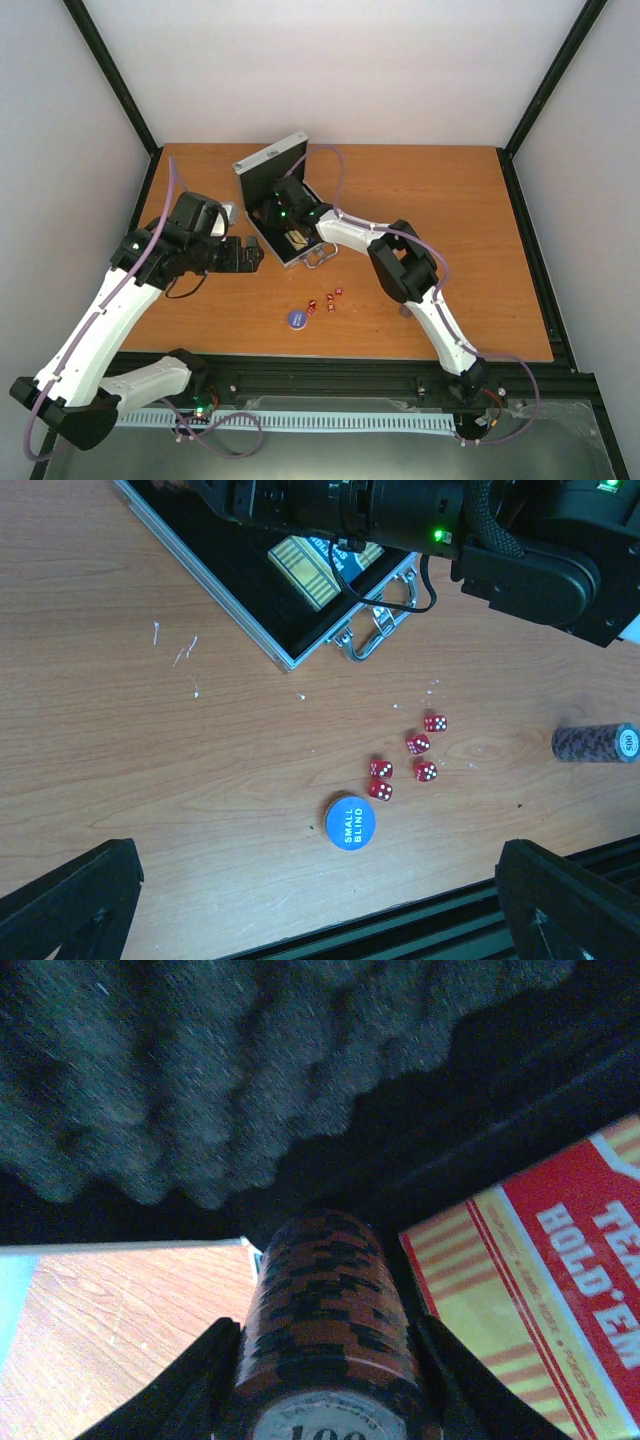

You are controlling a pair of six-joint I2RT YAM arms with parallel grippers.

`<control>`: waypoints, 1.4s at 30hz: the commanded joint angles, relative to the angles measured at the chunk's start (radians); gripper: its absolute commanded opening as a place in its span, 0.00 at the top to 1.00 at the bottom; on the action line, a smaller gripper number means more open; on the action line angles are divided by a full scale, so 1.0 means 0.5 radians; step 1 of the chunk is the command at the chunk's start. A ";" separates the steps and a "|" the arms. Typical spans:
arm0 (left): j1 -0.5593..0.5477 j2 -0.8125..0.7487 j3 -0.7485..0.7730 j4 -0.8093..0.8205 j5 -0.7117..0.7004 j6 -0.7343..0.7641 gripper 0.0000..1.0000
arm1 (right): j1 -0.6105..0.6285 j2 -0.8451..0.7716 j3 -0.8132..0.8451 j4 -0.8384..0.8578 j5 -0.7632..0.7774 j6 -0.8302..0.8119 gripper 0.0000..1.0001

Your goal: Pack up texas hold em set

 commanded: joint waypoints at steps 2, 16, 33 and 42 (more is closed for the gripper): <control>0.013 0.041 0.082 0.036 -0.007 -0.001 0.00 | 0.009 0.033 0.063 -0.023 -0.007 -0.019 0.56; 0.013 0.069 0.089 0.053 0.036 -0.002 0.00 | 0.016 -0.284 -0.071 -0.292 0.037 -0.174 0.27; 0.013 0.207 -0.137 0.297 0.284 0.047 0.00 | -0.013 -1.506 -1.285 -1.982 0.822 -0.258 0.09; 0.013 0.248 -0.166 0.351 0.341 0.093 0.00 | -0.083 -1.963 -1.837 -1.960 0.719 -0.137 0.11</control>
